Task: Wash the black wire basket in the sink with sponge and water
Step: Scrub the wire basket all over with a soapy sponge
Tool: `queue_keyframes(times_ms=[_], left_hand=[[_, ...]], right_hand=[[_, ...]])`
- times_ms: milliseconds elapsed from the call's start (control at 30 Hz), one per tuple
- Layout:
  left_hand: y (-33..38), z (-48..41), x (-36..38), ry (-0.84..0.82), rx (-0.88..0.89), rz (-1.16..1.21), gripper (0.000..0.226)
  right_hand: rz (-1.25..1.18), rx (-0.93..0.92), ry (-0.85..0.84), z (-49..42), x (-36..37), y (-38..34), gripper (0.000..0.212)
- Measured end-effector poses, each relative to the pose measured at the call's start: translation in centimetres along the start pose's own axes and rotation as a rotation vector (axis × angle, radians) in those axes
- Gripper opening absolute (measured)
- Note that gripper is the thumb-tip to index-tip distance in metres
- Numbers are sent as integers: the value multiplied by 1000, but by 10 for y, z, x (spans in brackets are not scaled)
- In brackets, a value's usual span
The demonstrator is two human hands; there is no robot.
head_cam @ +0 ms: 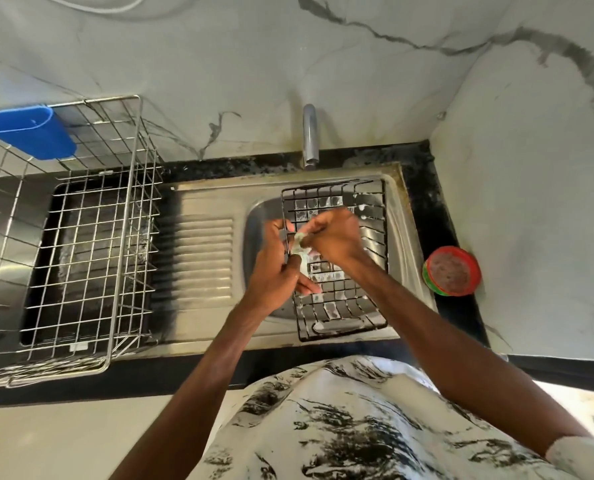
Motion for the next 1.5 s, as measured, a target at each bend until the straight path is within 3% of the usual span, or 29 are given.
queue_keyframes(times_ms=[133,233,400,567,667,733,833,967,1133,1233,1300,1367,1500], left_hand=[[4,-1,0,-5,-9,-81,58],[0,2,3,-37,-38,-54,54],[0,-2,7,-71,-60,9,49],[-5,-1,13,-80,-104,-29,58],[-2,-4,13,-52,-134,2,48],[2,-9,10,-9,-180,41,44],[9,-15,5,51,-252,128,46],[10,-20,10,87,-365,250,55],[3,-19,29,117,-463,338,74],[0,-17,34,125,-483,351,68],[2,-18,38,126,-492,339,79],[4,-19,41,88,-469,297,98],[4,-21,43,58,-435,242,105]], right_hand=[[-108,23,140,-4,-10,-6,14],[-224,53,251,-9,-15,-12,17],[116,-327,274,10,12,7,16],[349,-471,269,17,15,29,18],[329,-361,184,20,6,41,16],[58,-100,134,20,-7,44,16],[-611,323,-2,21,-25,36,20],[-864,454,95,4,-24,18,21],[-636,545,373,-24,-2,28,34],[-576,586,388,-26,2,39,42],[-475,602,400,-29,6,41,49],[-413,583,448,-33,12,43,43],[-334,522,481,-42,16,45,30]])
Point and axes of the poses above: each hand's wrist, its own z-axis away from the middle knuckle, its own x-axis out of the palm, y = z × x, the point moved 1 cm from there along -z, towards the middle knuckle, and after that the axes turned 13 degrees about z, right-handed, at the moved point
